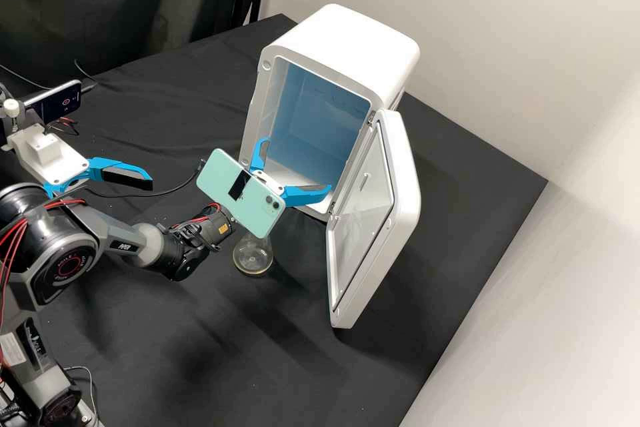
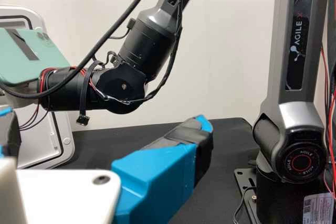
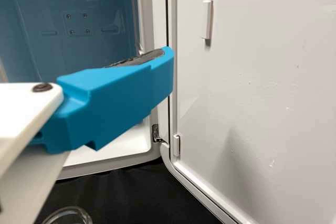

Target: Place the flask in the incubator

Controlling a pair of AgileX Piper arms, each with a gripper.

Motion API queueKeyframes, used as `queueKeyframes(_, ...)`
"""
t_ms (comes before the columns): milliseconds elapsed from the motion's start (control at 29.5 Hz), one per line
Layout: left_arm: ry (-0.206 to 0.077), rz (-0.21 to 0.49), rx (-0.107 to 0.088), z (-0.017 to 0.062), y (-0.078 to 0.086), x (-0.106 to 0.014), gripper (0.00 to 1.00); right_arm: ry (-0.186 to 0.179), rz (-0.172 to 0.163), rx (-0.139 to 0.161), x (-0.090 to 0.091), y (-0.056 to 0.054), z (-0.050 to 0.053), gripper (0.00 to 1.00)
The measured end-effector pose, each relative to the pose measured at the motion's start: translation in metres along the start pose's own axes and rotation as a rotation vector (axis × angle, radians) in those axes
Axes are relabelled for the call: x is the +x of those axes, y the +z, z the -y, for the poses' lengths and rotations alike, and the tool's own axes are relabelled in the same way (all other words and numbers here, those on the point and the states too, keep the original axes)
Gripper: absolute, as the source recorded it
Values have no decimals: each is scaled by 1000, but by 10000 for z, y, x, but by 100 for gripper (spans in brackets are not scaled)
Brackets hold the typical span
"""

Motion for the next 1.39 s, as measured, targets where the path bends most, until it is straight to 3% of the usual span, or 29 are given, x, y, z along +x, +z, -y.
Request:
queueKeyframes(577,0,0,0,14,-2,-1,100,0,0,0,0,0,0,100)
queueKeyframes(747,-39,-10,-1,114,-29,-71,100,0,0,0,0,0,0,100)
queueKeyframes(950,-69,-34,9,254,-147,-282,100,0,0,0,0,0,0,100)
queueKeyframes(1086,-57,-61,2,308,-240,-442,100,0,0,0,0,0,0,100)
queueKeyframes(1188,-67,-58,4,376,-281,-576,100,0,0,0,0,0,0,100)
queueKeyframes(1391,-110,-62,7,452,-371,-837,100,0,0,0,0,0,0,100)
